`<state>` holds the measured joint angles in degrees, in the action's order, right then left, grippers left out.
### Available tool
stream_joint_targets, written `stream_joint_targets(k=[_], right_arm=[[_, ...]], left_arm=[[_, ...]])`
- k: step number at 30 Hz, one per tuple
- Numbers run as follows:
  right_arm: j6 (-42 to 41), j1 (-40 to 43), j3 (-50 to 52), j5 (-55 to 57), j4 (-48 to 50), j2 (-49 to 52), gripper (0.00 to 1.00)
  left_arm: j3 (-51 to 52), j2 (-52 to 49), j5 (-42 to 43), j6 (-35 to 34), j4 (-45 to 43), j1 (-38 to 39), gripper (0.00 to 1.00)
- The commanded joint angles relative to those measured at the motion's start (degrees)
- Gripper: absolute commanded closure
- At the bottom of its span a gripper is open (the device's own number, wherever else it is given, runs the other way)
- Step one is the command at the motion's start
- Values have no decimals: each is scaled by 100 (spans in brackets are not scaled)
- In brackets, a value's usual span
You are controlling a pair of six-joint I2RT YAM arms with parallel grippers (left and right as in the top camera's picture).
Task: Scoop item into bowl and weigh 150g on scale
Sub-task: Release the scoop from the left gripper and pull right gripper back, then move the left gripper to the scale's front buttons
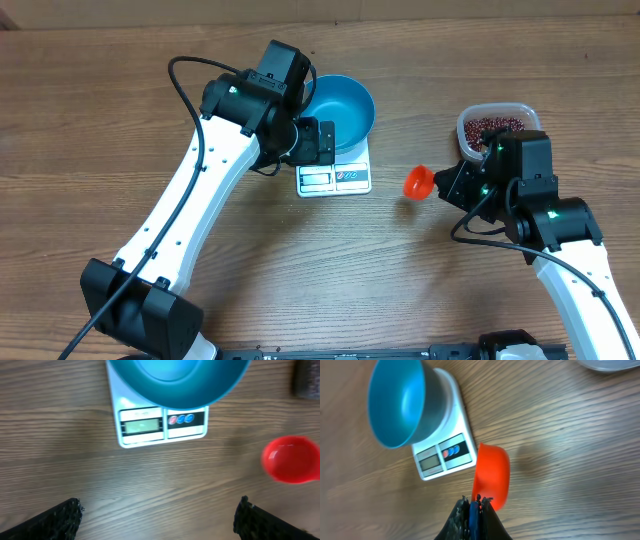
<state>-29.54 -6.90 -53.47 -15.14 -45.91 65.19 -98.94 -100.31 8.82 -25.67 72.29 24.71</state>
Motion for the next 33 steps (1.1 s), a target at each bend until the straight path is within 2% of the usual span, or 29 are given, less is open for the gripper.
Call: stream_joint_targets(k=[1, 3, 5, 6, 11, 13, 14, 15, 25, 33], right_arm=[[94, -13, -136, 542, -59, -68, 96], [94, -13, -136, 619, -125, -68, 96], [92, -13, -136, 686, -181, -68, 96], [90, -13, -136, 763, -190, -68, 96], [90, -11, -136, 916, -245, -68, 96], [87, -11, -136, 911, -262, -68, 96], [87, -11, -138, 911, -286, -70, 96], [87, -11, -136, 911, -293, -70, 96], [46, -11, -468, 914, -704, -72, 96], [-42, -11, -490, 916, -737, -251, 96]], left_arm=[[-55, 35, -439, 286, 33, 7, 0], [-55, 33, -442, 413, 26, 7, 7], [-55, 35, -459, 603, -13, 7, 22], [-55, 35, -461, 769, -31, 7, 36], [-55, 33, -459, 1690, -118, 7, 71], [-55, 35, -479, 1711, -155, 7, 82], [-55, 35, -479, 1711, -177, 7, 92], [-55, 35, -479, 1711, -184, 7, 96], [-55, 35, -564, 2131, -280, 9, 96], [2, 35, -1143, 2234, -452, 382, 96]])
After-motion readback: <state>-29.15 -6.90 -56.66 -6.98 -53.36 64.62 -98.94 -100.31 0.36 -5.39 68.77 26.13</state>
